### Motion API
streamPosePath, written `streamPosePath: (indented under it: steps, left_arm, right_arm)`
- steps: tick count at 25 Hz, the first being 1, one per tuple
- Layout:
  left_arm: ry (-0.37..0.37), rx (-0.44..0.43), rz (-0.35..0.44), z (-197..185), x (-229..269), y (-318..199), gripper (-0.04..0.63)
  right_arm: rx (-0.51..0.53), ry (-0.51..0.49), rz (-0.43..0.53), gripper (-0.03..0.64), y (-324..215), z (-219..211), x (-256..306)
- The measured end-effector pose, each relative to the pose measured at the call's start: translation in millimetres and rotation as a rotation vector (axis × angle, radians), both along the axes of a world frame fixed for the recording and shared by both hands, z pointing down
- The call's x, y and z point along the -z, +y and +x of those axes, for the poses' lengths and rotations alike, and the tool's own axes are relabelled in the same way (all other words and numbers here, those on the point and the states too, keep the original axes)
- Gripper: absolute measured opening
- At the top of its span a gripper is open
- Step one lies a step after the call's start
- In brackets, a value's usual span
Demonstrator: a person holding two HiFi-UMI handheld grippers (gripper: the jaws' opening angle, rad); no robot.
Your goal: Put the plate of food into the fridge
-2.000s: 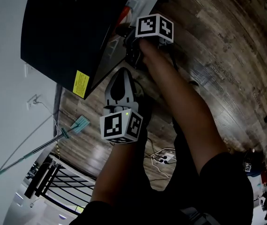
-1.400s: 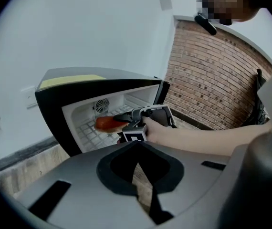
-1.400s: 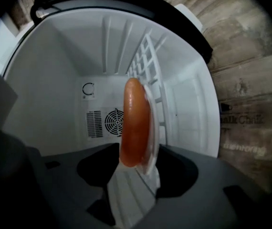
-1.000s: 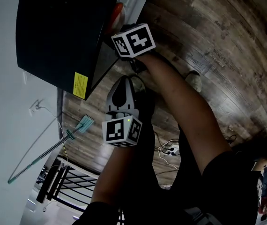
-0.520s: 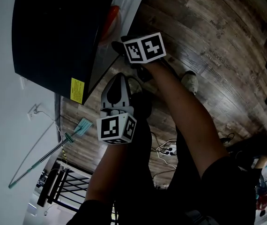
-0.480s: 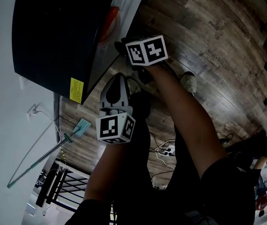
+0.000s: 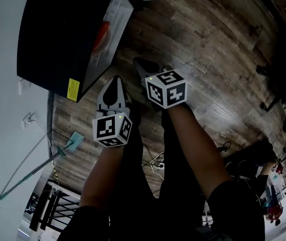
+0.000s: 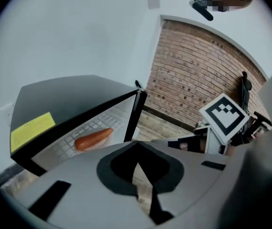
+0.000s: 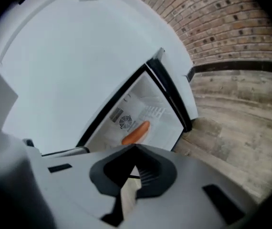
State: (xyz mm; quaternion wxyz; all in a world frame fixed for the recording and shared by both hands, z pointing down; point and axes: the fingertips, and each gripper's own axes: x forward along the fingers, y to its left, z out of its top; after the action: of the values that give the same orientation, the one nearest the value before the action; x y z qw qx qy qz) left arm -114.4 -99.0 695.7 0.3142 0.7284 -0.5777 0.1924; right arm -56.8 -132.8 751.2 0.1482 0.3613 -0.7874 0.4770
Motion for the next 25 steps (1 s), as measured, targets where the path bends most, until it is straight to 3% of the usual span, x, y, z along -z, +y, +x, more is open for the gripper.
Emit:
streamPosePath:
  steps: [6,10,16,21,25]
  left_arm:
    - [0.047,-0.054,-0.001,35,86,-17,-0.002]
    - [0.073,-0.062,0.021,56,159,-36,-0.002]
    - [0.071,-0.144,0.123,116,293,-57,-0.002]
    - [0.046,-0.198,0.290,149,420,-69,-0.002]
    - [0.053,-0.176,0.377,160,490,-60,-0.002]
  right_arm:
    - [-0.148,0.048,0.086,0.014,8,52,128]
    - [-0.211,0.081,0.194,0.014,-3,77,223]
    - [-0.297,0.162,0.393,0.014,-25,135,378]
    - [-0.384,0.181,0.574,0.014,-40,181,508]
    - [-0.376,0.188,0.638,0.014,-31,195,571]
